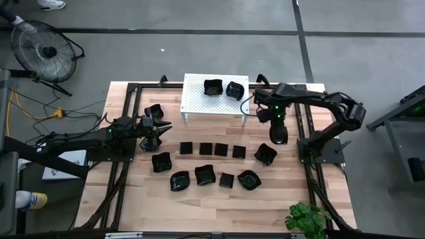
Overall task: Pick & Place Mini shaped plates
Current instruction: Stack the leaf shaped plate on top of the other leaf shaped plate on the shelf
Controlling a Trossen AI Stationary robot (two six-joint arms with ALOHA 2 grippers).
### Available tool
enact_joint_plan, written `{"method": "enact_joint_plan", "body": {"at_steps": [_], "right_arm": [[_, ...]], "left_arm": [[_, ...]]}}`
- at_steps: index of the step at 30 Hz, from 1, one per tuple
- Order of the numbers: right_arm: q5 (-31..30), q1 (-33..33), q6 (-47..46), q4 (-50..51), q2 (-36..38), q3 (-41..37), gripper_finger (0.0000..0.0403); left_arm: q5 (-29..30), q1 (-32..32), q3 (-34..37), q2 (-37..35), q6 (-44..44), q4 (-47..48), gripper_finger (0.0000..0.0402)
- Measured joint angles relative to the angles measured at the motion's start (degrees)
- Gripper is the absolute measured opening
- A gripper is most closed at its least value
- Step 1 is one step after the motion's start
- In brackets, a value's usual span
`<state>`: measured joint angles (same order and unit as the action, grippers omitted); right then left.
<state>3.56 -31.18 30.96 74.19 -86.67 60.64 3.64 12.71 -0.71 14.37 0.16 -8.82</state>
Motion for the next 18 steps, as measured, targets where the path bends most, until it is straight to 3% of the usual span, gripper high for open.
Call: {"method": "enact_joint_plan", "body": {"at_steps": [8, 18], "right_arm": [[0.9, -0.1, -6.91, 8.54, 0.65, 13.37, 0.0], [7.95, -1.68, -14.28, 8.8, 0.65, 29.65, 0.0]], "left_arm": [[0.0, 0.01, 0.0, 0.0, 0.0, 0.0, 0.0073], [0.0, 0.0, 0.0, 0.01, 0.0, 0.0, 0.0073]]}}
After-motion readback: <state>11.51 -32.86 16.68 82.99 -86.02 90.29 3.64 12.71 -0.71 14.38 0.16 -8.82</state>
